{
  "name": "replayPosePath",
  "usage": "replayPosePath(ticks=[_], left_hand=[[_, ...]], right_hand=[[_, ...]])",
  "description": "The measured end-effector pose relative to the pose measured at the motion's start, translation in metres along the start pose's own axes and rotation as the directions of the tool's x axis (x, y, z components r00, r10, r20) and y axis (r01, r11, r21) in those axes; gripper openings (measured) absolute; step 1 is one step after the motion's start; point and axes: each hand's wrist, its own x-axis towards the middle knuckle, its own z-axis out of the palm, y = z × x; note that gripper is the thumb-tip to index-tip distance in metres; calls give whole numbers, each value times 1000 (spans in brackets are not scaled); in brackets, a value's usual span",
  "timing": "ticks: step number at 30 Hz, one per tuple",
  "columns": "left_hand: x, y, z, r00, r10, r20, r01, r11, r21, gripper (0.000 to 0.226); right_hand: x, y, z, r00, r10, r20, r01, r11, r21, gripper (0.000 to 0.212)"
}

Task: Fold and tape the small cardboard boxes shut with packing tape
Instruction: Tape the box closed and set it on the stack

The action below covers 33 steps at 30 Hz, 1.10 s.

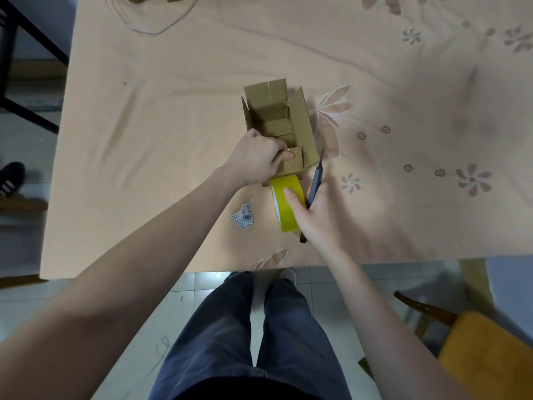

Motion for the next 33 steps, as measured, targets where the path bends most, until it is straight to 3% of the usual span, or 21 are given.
replayPosePath(ticks=[7,10,16,22,25,33], left_hand=[[5,-1,3,979,-69,191,58,996,67,30],[4,-7,2,968,-17,249,-6,996,91,32],[2,-5,3,991,44,129,-51,997,49,23],[-4,-10,1,991,62,115,-67,997,47,32],[-7,-12,-1,996,48,76,-48,999,-8,26],[-9,-5,1,997,7,79,-15,995,97,29]], right_hand=[[-2,7,-3,996,-87,-37,86,996,-31,39],[1,8,-5,996,-87,-34,85,995,-55,45],[2,7,-6,991,-122,-51,116,988,-100,46],[3,5,-6,991,-125,-39,122,990,-73,45],[4,4,-6,994,-108,-25,107,992,-60,47],[4,3,-5,996,-90,-23,90,996,-17,45]])
